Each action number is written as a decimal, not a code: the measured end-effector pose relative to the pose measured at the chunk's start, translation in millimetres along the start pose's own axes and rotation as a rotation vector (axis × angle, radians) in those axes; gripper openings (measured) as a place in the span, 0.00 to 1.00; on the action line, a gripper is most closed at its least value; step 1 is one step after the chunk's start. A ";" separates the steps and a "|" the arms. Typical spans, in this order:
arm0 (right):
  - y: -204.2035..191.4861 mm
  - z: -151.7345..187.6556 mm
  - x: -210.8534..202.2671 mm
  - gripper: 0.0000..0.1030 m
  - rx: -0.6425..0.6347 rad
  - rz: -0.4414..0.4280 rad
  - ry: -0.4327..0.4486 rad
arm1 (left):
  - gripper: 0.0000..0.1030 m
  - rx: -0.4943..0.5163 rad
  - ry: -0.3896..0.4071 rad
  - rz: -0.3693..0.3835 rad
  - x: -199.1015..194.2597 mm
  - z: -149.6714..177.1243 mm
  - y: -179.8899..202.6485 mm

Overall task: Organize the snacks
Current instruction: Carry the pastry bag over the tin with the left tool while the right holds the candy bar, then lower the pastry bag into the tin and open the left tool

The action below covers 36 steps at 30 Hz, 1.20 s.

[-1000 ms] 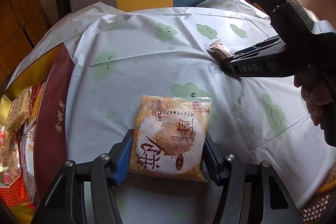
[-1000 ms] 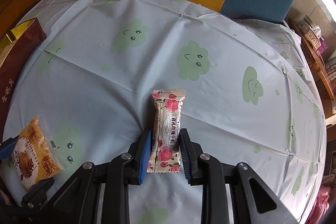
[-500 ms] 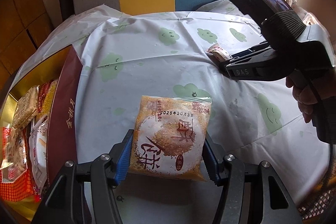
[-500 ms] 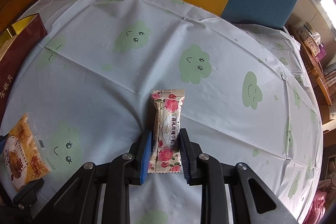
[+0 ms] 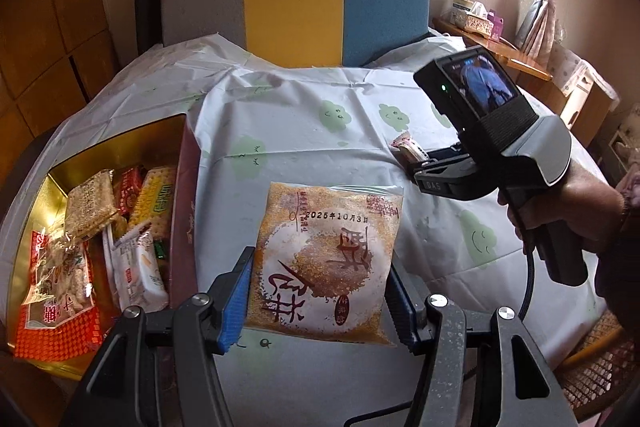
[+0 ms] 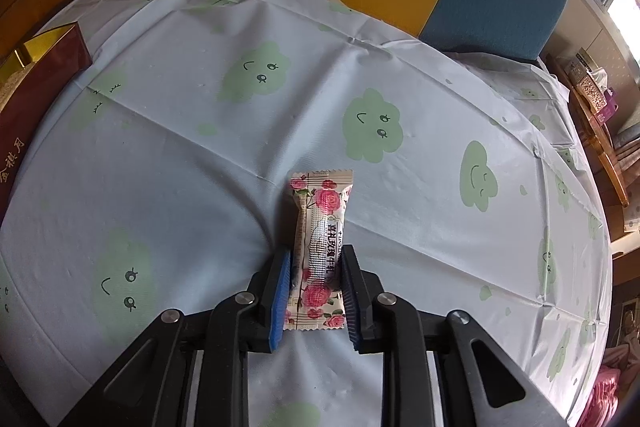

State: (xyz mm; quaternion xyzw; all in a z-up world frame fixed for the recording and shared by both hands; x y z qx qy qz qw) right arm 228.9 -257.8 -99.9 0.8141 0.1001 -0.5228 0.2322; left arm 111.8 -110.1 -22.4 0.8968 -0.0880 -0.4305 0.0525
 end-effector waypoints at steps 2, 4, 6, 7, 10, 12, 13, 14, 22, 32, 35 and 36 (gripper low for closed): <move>0.1 0.7 0.1 0.23 0.001 0.000 0.004 | 0.59 -0.016 0.022 0.000 -10.3 -4.1 -8.1; -0.2 1.2 -0.8 0.23 0.003 0.001 0.007 | 0.59 -0.030 0.038 -0.008 -19.1 -8.1 -17.8; -0.4 1.3 -1.2 0.23 0.003 0.002 0.009 | 0.59 -0.048 0.048 -0.015 -27.3 -12.7 -30.9; -0.4 1.3 -1.3 0.23 0.001 0.003 0.010 | 0.59 -0.058 0.055 -0.024 -31.0 -15.5 -38.8; -1.2 1.7 -2.9 0.23 -0.002 0.007 0.012 | 0.59 -0.116 0.083 -0.061 -42.7 -24.4 -68.7; -2.4 1.8 -3.6 0.23 -0.011 0.016 0.013 | 0.59 -0.158 0.108 -0.099 -50.4 -29.1 -92.1; -2.9 1.6 -3.8 0.23 -0.014 0.019 0.012 | 0.59 -0.184 0.118 -0.118 -54.3 -30.7 -105.2; -3.5 1.6 -4.0 0.23 -0.016 0.022 0.012 | 0.59 -0.208 0.125 -0.134 -57.2 -31.8 -117.9; -4.6 1.6 -4.7 0.23 -0.016 0.025 0.012 | 0.59 -0.435 0.106 -0.267 -65.4 -17.4 -221.0; -8.9 0.5 -7.2 0.23 -0.034 0.061 0.010 | 0.59 -0.513 0.028 -0.199 -18.0 -17.1 -216.2; -8.2 0.8 -7.1 0.23 -0.028 0.058 0.012 | 0.59 -0.520 0.001 -0.222 3.7 -18.1 -214.3; -8.4 0.8 -7.1 0.23 -0.028 0.058 0.012 | 0.59 -0.521 -0.010 -0.229 10.8 -17.5 -214.9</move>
Point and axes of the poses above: each gripper's, at about its wrist camera, not at the fingertips, and x roughly the way its jaws point, y to its right, z to its underside, the point moved 4 cm from there along x, roughly the way its jaws point, and after that the axes turned 13 degrees about -x, right-handed, at the moved point
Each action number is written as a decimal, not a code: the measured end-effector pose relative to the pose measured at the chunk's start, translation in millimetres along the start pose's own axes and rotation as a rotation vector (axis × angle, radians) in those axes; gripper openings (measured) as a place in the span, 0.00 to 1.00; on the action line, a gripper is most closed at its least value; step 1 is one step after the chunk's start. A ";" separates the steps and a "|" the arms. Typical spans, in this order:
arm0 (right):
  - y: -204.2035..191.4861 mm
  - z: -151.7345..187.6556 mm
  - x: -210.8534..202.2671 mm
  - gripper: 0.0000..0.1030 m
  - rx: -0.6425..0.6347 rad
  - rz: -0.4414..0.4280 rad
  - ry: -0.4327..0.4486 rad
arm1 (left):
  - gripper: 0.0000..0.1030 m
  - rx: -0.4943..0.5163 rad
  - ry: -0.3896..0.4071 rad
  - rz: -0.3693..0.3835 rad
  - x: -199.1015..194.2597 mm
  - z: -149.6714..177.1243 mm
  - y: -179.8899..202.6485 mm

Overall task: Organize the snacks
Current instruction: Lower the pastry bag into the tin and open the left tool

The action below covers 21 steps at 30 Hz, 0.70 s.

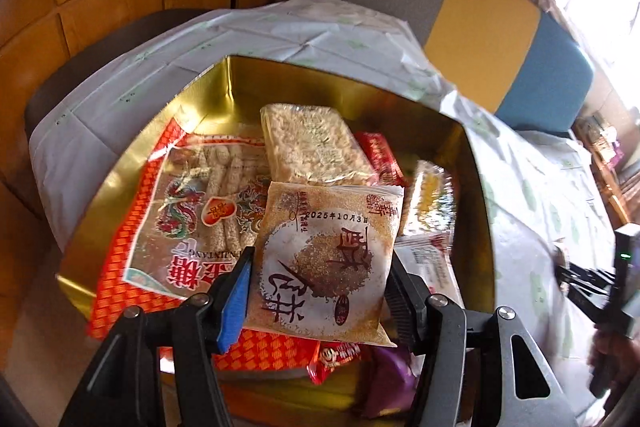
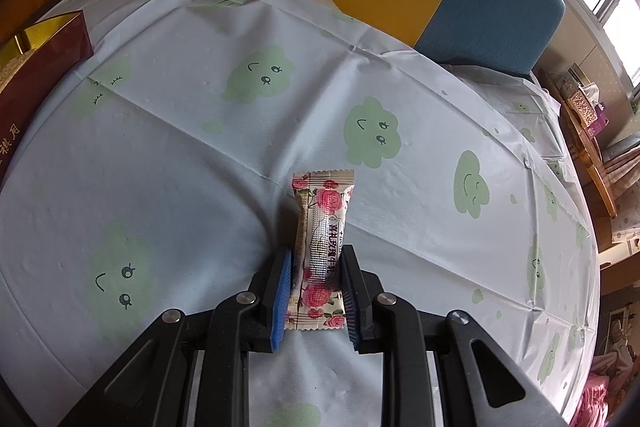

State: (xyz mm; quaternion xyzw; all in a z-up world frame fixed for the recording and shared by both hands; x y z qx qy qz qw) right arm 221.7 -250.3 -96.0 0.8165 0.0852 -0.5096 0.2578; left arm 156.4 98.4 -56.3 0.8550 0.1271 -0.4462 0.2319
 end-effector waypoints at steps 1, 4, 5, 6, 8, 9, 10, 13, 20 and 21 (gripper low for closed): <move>-0.1 0.0 -0.1 0.23 0.001 0.000 0.000 | 0.59 0.006 -0.013 -0.009 7.3 1.3 0.4; -0.5 -0.7 0.5 0.23 -0.001 0.002 -0.002 | 0.59 0.012 -0.045 -0.024 17.4 8.4 -1.9; -1.2 -0.8 0.6 0.23 -0.004 0.003 -0.003 | 0.59 0.025 -0.033 -0.029 16.2 10.3 -1.7; -1.6 -0.8 0.3 0.23 -0.005 0.002 -0.004 | 0.60 0.041 -0.021 -0.036 14.8 11.8 -1.1; -0.9 -0.9 0.6 0.23 -0.003 -0.002 -0.006 | 0.60 0.051 -0.014 -0.039 12.8 14.1 -0.2; -0.8 -1.1 0.8 0.24 -0.002 -0.004 -0.007 | 0.60 0.049 -0.011 -0.040 11.8 14.5 -0.5; -0.7 -1.2 1.0 0.24 -0.002 -0.004 -0.008 | 0.60 0.051 -0.002 -0.046 10.0 15.0 -0.6; -0.5 -1.3 1.3 0.24 0.000 -0.004 -0.007 | 0.60 0.072 0.034 -0.071 2.1 17.3 -0.9; -0.5 -0.7 0.7 0.24 -0.008 0.009 -0.001 | 0.60 0.140 0.087 -0.088 -18.3 17.4 -2.4; -0.6 -0.8 0.6 0.24 -0.009 0.011 -0.001 | 0.60 0.143 0.090 -0.090 -20.0 17.7 -2.7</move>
Point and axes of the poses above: each gripper's, at about its wrist camera, not at the fingertips, and x roughly the way its jaws point, y to its right, z to its underside, the point moved 4 cm from there along x, roughly the way its jaws point, and after that the axes turned 13 degrees about -x, right-handed, at the moved point
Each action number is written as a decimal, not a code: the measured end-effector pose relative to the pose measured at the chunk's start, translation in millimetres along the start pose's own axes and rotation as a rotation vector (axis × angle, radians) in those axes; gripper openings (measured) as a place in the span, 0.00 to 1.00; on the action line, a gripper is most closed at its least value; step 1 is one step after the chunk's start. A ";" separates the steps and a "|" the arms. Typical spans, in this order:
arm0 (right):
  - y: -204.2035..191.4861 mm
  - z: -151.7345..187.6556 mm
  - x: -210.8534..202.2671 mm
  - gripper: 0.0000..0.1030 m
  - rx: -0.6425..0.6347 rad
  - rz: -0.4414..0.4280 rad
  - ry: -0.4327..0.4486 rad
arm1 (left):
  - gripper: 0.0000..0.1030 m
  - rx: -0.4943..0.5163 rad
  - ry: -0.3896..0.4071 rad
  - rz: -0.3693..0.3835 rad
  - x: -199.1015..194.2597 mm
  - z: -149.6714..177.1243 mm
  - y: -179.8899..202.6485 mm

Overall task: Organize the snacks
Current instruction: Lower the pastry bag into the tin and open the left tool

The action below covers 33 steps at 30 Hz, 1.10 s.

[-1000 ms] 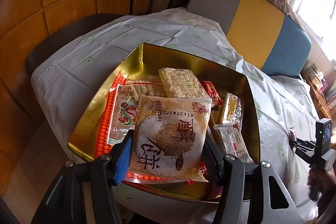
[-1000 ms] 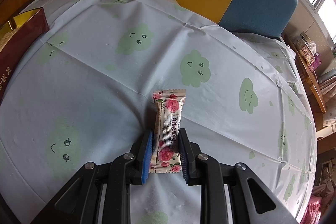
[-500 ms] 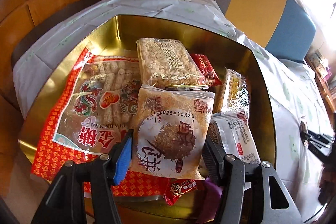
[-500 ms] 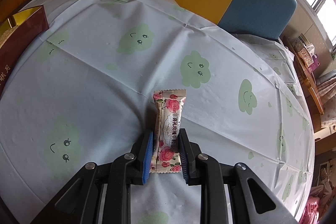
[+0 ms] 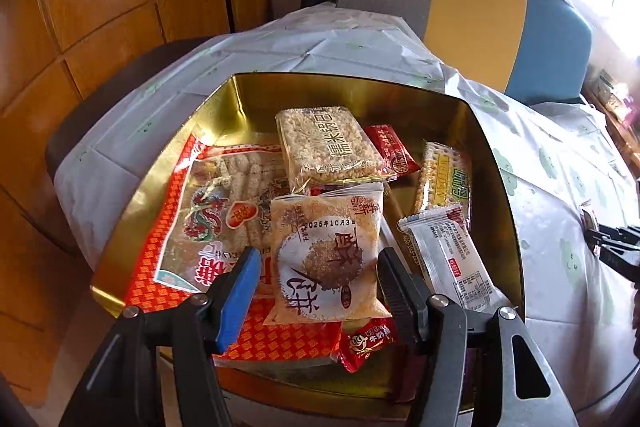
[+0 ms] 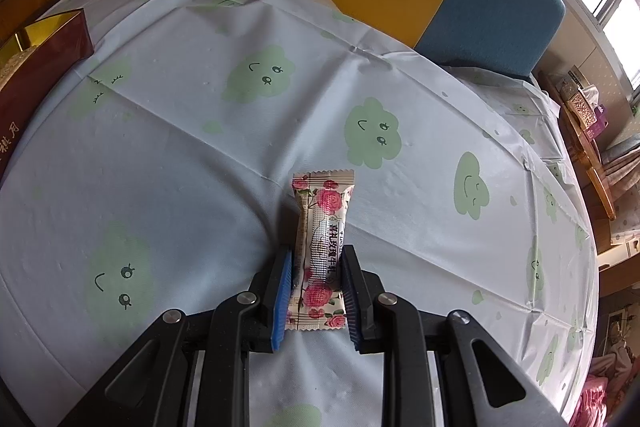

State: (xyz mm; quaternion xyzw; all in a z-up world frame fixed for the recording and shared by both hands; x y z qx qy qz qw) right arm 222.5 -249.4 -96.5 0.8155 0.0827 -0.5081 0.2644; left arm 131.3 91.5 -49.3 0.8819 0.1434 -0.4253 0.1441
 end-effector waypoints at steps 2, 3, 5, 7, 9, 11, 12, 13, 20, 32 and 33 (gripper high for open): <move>0.5 0.0 0.0 0.24 0.002 0.001 0.002 | 0.60 -0.010 0.003 0.005 -2.8 -1.9 -1.6; 0.3 -0.1 -0.2 0.24 0.002 0.000 0.003 | 0.60 -0.012 0.006 0.008 -4.4 -2.7 -1.5; 0.6 -0.4 0.1 0.24 0.005 -0.001 0.007 | 0.60 -0.010 0.015 0.008 -8.3 -2.7 -2.3; 0.4 -0.5 -0.2 0.24 0.007 -0.002 0.009 | 0.60 -0.006 0.020 0.007 -11.6 -2.0 -2.3; 0.4 -0.3 -0.9 0.24 0.012 -0.002 0.012 | 0.60 -0.006 0.020 0.010 -14.6 -0.8 -3.7; 0.4 0.0 -1.5 0.24 0.016 -0.001 0.015 | 0.60 -0.005 0.026 0.011 -17.8 0.0 -5.3; 0.7 0.2 -1.7 0.24 0.018 -0.002 0.017 | 0.60 -0.005 0.029 0.012 -19.5 0.1 -6.0; 0.9 0.4 -1.9 0.24 0.020 -0.002 0.018 | 0.60 -0.006 0.031 0.015 -21.4 0.3 -6.8; 0.7 2.5 -4.6 0.24 0.035 0.005 0.033 | 0.60 -0.016 0.044 0.019 -27.6 0.2 -14.4; 0.5 2.6 -3.3 0.22 0.040 0.027 0.006 | 0.60 -0.052 0.047 0.031 -23.3 2.7 -33.2; 0.0 1.2 -3.0 0.22 0.042 0.035 -0.009 | 0.60 -0.058 0.047 0.032 -22.8 3.1 -34.9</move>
Point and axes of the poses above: each gripper's, at about its wrist camera, not at the fingertips, and x roughly the way its jaws point, y to its right, z to its underside, the point moved 4 cm from there along x, roughly the way its jaws point, and after that the axes turned 13 degrees about -x, right-handed, at the moved point
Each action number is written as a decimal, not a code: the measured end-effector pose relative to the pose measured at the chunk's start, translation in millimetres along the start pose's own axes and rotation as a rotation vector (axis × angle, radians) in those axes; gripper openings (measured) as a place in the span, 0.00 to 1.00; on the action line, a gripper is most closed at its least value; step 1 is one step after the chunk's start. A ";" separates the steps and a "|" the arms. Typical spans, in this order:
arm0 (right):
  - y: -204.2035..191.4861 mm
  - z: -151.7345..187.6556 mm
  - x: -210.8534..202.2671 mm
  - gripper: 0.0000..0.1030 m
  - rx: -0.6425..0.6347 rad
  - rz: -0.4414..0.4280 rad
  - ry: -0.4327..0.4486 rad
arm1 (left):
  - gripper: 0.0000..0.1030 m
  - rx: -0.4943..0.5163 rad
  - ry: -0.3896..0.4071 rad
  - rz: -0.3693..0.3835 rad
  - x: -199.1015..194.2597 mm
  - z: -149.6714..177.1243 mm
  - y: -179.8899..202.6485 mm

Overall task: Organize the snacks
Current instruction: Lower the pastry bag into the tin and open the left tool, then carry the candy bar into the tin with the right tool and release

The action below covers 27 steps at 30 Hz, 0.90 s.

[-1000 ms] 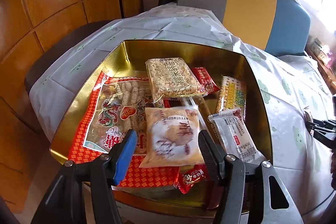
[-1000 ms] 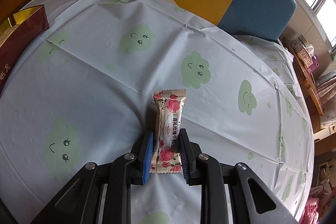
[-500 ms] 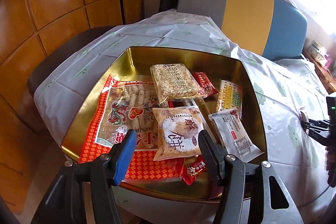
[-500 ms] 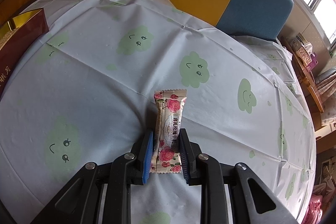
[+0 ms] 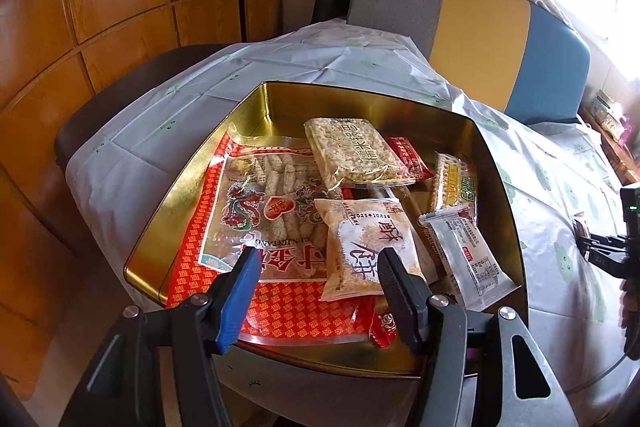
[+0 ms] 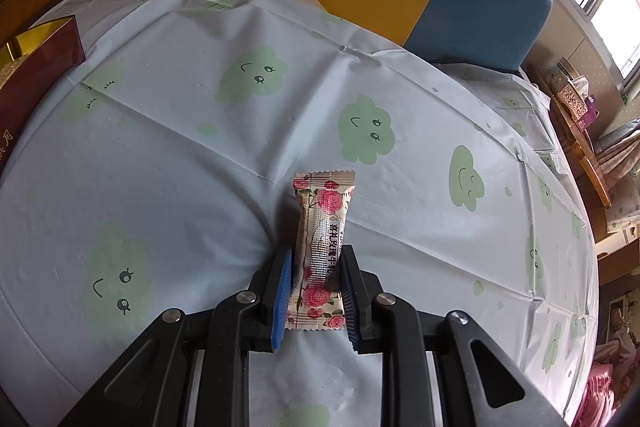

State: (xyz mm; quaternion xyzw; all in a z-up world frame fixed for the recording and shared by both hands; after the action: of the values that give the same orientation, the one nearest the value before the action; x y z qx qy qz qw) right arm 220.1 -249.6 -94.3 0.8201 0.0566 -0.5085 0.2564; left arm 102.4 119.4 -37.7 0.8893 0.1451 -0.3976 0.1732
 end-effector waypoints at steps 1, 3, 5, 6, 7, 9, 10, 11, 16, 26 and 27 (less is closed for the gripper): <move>-0.3 -1.6 0.9 0.22 0.008 0.008 -0.012 | 0.60 -0.005 0.000 0.000 0.7 0.4 -1.7; -1.4 -2.3 1.6 0.22 0.032 0.027 -0.021 | 0.60 -0.006 -0.004 0.001 2.2 1.0 -3.8; -1.5 -1.7 0.9 0.21 0.063 0.043 -0.022 | 0.60 -0.003 -0.005 0.002 2.6 0.5 -4.7; -0.8 -1.7 0.8 0.21 0.085 0.046 -0.027 | 0.60 -0.004 0.000 -0.001 2.1 0.1 -5.8; 0.2 -2.4 0.8 0.21 0.107 0.046 -0.035 | 0.60 -0.004 0.005 -0.005 1.0 -0.2 -6.9; 2.8 -2.6 1.1 0.21 0.156 0.042 -0.050 | 0.60 -0.009 0.014 -0.005 -2.1 -1.1 -9.6; 4.8 -2.6 1.1 0.21 0.178 0.040 -0.053 | 0.60 -0.011 0.021 -0.008 -3.7 -1.4 -11.1; 5.9 -2.3 0.7 0.21 0.198 0.035 -0.056 | 0.60 -0.010 0.028 -0.010 -5.2 -2.0 -12.5; 7.9 -1.4 -8.8 0.20 0.280 -0.055 -0.037 | 0.60 -0.021 0.039 -0.020 -7.1 -3.7 -19.5; -61.1 -50.3 -71.4 0.20 0.186 -0.253 0.142 | 0.60 -0.050 0.048 -0.039 -8.4 -8.1 -30.6; -72.5 -58.0 -78.7 0.20 0.169 -0.277 0.162 | 0.60 -0.052 0.050 -0.041 -8.6 -8.8 -31.3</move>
State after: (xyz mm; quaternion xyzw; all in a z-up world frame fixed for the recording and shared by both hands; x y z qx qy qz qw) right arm 203.7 -146.2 -32.3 0.8613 0.1466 -0.4742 0.1089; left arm 90.3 150.2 -31.8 0.8910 0.1778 -0.3748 0.1844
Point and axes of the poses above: each gripper's, at about its wrist camera, not at the fingertips, and x roughly the way its jaws point, y to its right, z to its underside, the point moved 4 cm from there along x, roughly the way its jaws point, and after that the axes turned 13 degrees about -x, right-handed, at the moved point
